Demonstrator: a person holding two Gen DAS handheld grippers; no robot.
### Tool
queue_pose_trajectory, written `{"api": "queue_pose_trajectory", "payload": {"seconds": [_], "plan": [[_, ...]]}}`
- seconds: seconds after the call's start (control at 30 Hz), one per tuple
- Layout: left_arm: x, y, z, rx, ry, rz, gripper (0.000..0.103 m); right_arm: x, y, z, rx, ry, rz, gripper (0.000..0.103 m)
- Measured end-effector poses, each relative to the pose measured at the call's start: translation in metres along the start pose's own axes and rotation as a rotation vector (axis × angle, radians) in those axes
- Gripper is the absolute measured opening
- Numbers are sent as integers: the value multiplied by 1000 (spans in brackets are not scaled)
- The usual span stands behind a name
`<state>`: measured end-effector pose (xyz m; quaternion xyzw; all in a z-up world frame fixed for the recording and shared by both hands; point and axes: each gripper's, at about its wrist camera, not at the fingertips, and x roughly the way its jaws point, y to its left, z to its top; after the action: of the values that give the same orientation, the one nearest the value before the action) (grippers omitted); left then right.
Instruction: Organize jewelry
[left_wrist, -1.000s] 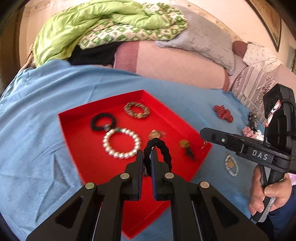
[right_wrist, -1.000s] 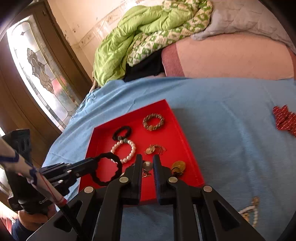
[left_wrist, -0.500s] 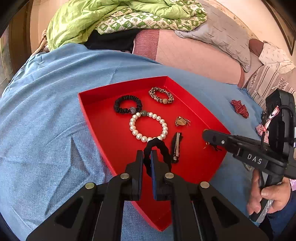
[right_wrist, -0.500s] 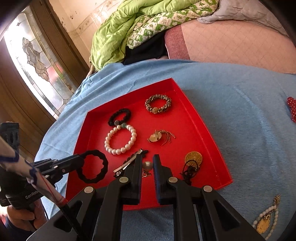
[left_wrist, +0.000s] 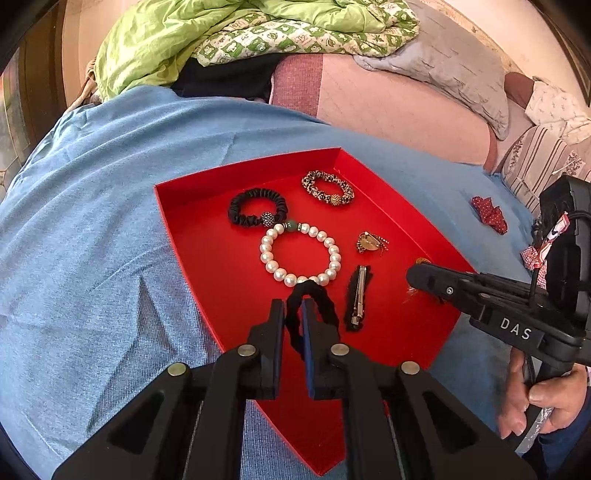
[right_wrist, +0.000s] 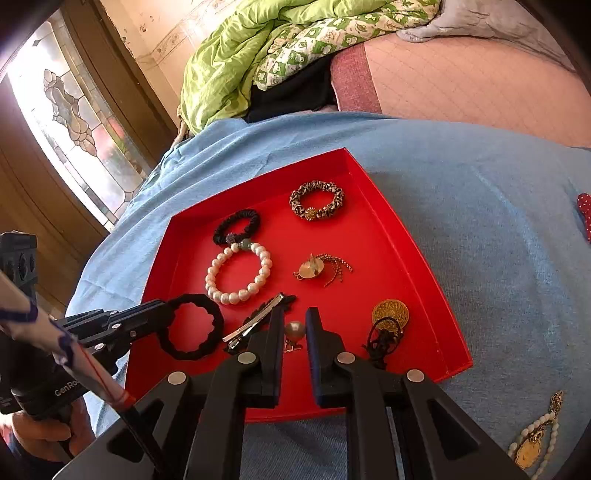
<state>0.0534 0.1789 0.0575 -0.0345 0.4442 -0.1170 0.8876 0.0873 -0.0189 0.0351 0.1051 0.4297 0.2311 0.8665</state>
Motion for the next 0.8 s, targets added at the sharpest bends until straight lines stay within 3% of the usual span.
{"api": "queue_pose_trajectory", "payload": {"seconds": [0.13, 0.4, 0.53, 0.67, 0.8], "plan": [[-2, 1, 1, -8, -11, 1, 25, -3, 1, 1, -1, -7, 7, 14], [-15, 0, 7, -38, -77, -24, 25, -24, -7, 8, 31, -50, 35, 14], [-23, -21, 15, -6, -121, -81, 25, -48, -23, 11, 62, -79, 31, 14], [-20, -54, 16, 62, -114, -151, 25, -75, -52, 11, 114, -95, -16, 14], [-14, -93, 13, 153, -89, -206, 25, -90, -91, 5, 172, -45, -101, 15]]}}
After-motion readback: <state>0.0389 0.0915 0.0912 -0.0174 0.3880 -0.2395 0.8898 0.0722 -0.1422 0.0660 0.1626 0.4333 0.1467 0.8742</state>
